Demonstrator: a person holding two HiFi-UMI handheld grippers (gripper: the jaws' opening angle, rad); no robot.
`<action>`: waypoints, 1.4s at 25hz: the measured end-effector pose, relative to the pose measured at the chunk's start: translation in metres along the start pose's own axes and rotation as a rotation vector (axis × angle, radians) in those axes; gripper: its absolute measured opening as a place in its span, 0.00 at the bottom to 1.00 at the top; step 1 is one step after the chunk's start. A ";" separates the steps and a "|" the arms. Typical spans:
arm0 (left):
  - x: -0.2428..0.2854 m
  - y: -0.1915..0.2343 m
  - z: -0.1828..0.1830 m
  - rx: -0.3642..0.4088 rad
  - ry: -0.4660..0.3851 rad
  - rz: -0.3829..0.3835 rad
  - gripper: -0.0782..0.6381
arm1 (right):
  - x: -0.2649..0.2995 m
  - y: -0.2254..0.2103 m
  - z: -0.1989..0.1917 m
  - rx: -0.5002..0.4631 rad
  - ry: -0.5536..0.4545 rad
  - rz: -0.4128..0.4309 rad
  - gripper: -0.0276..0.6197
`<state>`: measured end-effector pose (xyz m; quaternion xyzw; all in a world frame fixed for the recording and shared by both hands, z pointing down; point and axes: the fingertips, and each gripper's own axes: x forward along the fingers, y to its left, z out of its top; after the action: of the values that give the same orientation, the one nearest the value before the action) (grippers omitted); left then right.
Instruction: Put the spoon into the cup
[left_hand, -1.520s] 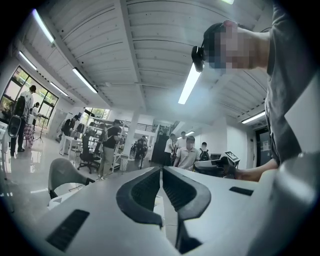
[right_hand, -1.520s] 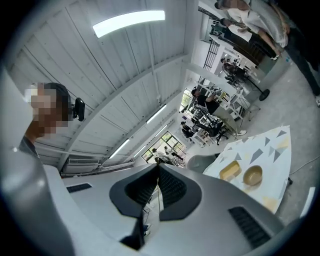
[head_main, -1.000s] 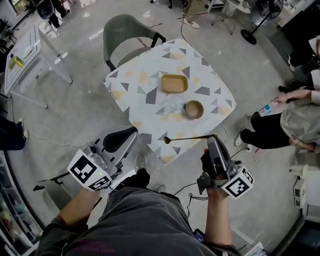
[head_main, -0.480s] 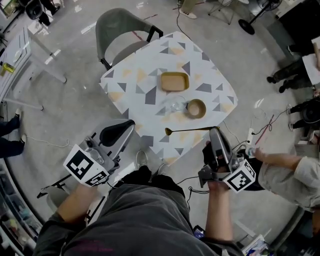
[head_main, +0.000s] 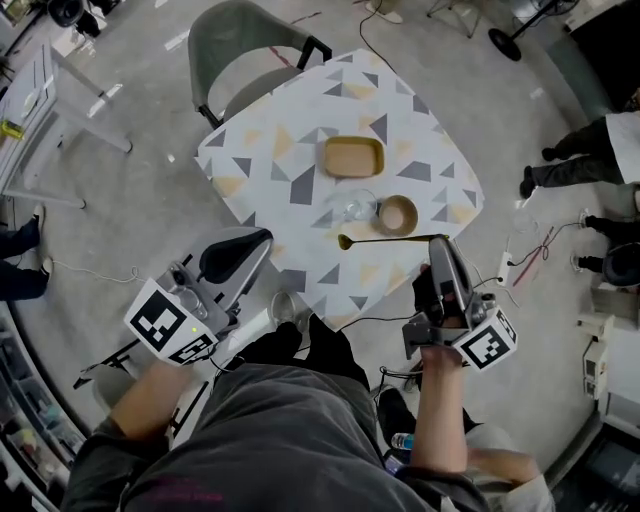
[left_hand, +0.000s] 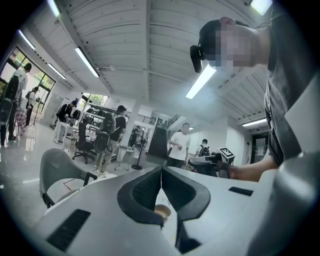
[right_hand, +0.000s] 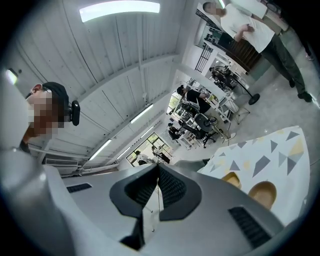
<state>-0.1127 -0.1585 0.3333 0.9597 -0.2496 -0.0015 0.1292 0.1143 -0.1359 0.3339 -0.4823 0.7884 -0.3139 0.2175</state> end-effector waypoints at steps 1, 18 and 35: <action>0.004 0.002 -0.002 0.001 0.004 0.003 0.14 | 0.003 -0.006 0.001 0.003 0.001 0.000 0.08; 0.074 0.025 -0.048 -0.033 0.088 0.074 0.13 | 0.036 -0.128 0.000 0.068 0.089 -0.024 0.08; 0.103 0.040 -0.101 -0.088 0.156 0.114 0.13 | 0.055 -0.232 -0.043 0.141 0.126 -0.089 0.08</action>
<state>-0.0348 -0.2170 0.4470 0.9345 -0.2927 0.0693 0.1902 0.2065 -0.2514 0.5256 -0.4798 0.7542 -0.4076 0.1867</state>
